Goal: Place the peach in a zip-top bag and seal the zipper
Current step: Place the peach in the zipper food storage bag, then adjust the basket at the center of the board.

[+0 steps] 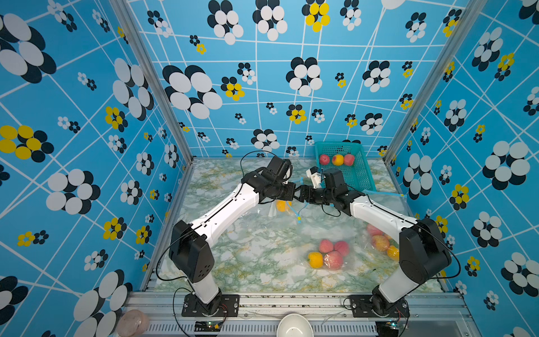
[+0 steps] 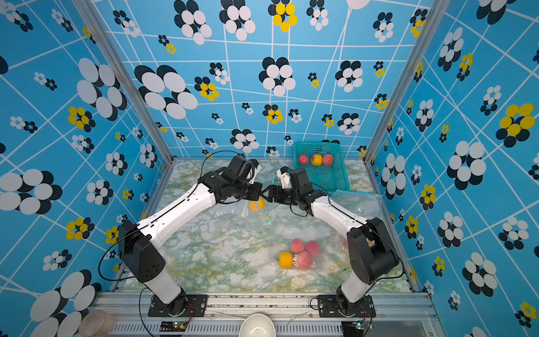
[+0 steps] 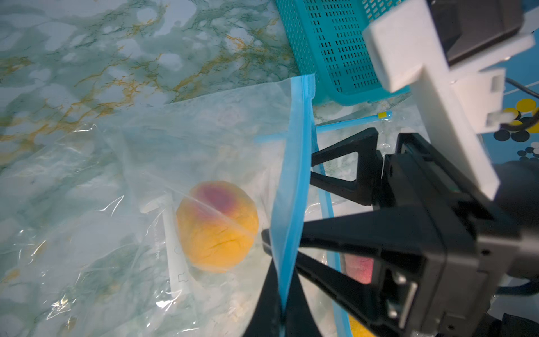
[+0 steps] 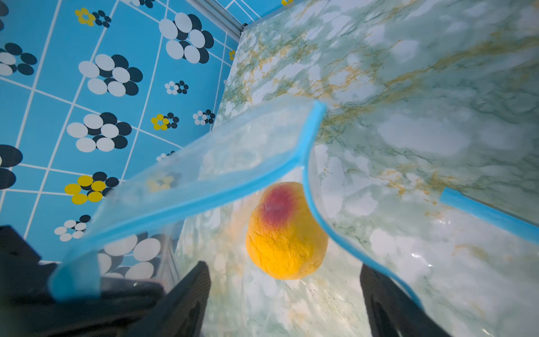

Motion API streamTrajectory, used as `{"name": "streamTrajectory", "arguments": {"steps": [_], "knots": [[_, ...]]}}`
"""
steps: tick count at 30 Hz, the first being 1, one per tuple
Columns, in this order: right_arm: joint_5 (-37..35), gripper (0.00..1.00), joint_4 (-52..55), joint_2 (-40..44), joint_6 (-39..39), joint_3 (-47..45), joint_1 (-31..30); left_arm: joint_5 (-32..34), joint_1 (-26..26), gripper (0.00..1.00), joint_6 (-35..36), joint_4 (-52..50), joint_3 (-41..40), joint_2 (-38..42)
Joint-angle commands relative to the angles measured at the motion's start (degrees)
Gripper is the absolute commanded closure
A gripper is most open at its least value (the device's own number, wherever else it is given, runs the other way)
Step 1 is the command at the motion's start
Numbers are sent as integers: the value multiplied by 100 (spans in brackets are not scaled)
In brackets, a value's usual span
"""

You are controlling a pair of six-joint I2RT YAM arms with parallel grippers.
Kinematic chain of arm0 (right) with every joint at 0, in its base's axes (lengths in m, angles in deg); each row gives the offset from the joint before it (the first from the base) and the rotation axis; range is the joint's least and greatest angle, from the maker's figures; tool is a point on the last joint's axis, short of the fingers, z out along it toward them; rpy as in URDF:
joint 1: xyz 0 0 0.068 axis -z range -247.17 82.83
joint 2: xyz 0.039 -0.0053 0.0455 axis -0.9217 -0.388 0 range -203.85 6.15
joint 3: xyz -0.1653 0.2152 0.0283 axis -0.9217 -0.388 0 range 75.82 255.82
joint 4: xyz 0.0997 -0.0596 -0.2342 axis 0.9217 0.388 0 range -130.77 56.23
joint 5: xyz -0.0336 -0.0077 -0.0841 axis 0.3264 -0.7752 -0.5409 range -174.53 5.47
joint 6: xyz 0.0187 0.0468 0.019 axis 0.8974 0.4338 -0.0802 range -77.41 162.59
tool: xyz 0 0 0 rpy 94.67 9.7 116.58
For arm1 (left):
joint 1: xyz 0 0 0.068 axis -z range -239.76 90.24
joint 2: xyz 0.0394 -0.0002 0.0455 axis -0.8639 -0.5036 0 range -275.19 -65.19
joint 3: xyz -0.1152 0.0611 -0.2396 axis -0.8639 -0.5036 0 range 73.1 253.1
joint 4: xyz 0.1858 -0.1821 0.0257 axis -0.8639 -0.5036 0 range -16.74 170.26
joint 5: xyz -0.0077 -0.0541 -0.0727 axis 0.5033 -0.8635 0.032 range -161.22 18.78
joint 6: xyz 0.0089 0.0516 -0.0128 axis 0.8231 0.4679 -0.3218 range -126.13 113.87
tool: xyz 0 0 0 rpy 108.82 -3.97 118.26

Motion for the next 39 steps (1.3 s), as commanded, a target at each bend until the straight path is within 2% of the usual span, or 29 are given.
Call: {"name": "streamTrajectory", "arguments": {"steps": [1,7,11,13,17,20,24,30,34,39], "knots": [[84,18,-5,314,127,169,369,143,-64,94,52,-121,-64,74],[-280,23,339,202,63,368,1176,300,-192,94,119,-130,-117,35],[-590,26,547,-354,-144,770,1303,272,-267,94,142,-139,-159,80],[-983,27,709,-681,-293,1050,1295,258,-295,94,129,-147,-176,135],[-2121,29,1189,-1308,-778,1791,1245,-368,-550,94,-192,317,-475,388],[-2737,30,1549,-1879,-1196,2419,1150,-60,-588,94,-48,76,-399,450],[-3041,36,2015,-2635,-1611,3405,1054,58,-588,94,63,-89,-378,482],[-3278,49,2312,-3395,-2251,4214,855,53,-588,94,77,-134,-401,475],[-3347,59,2301,-3436,-2803,4262,598,72,-597,94,103,-156,-363,444],[-3270,71,1988,-3184,-3060,3825,409,52,-614,94,108,-138,-321,377]]}}
